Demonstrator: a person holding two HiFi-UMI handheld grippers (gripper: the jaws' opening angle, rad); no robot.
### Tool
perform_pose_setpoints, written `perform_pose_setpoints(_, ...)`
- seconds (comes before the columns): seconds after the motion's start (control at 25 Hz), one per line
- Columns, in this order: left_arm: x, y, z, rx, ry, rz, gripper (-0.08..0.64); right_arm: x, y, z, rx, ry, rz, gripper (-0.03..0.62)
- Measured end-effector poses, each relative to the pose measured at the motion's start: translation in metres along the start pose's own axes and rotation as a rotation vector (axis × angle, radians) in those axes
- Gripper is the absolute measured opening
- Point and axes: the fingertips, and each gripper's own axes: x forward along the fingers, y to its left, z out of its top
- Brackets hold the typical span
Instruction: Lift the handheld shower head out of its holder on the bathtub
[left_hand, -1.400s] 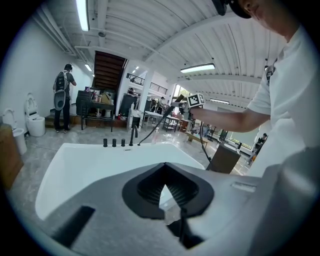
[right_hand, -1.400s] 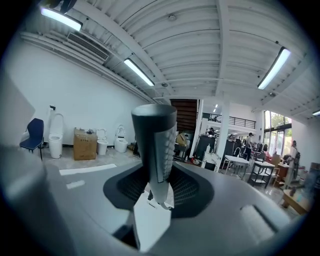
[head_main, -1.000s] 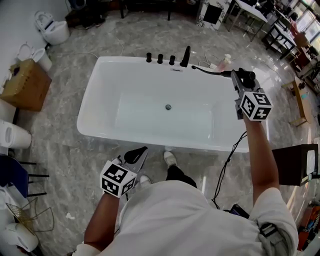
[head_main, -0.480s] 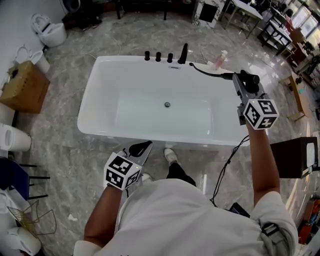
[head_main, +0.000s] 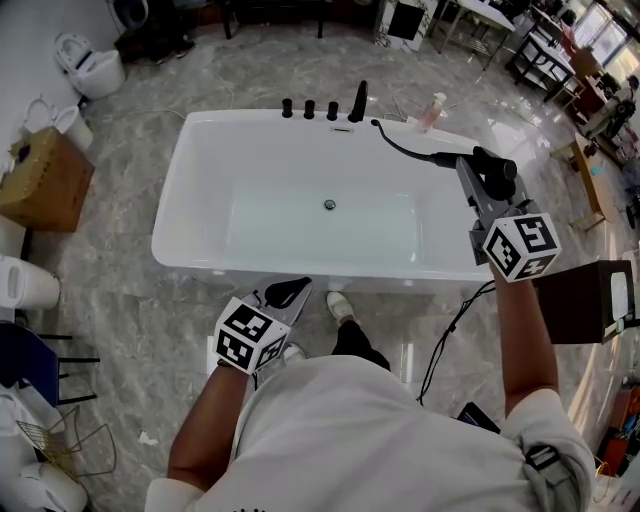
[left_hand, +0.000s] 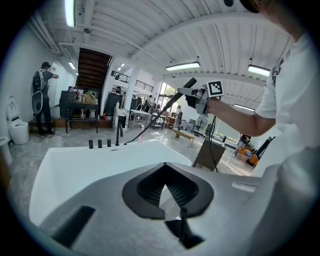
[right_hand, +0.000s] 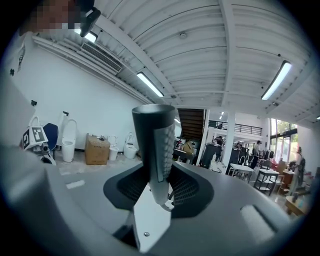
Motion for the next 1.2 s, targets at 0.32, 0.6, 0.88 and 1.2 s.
perform_pose_setpoints(0.32,-0.002,-0.017,-0.008,0.010,-0.002,-0.017,0.005,-0.031,0.024,0.004,-0.002,-0.015,0.009,0.143)
perform_pose_setpoints(0.6,-0.005,-0.028,-0.012,0.017,-0.018,-0.015,0.005,-0.050,0.040,-0.002,-0.010,-0.011,0.022,0.143)
perform_pose_setpoints(0.88,-0.012,-0.031,-0.013,0.007,-0.025,-0.006,0.005,-0.054,0.048,-0.009,0.013,-0.001,0.032,0.143)
perform_pose_setpoints(1.2,-0.019,-0.028,-0.013,-0.001,-0.035,0.001,0.005,-0.051,0.056,-0.011,0.009,0.010,0.041,0.143)
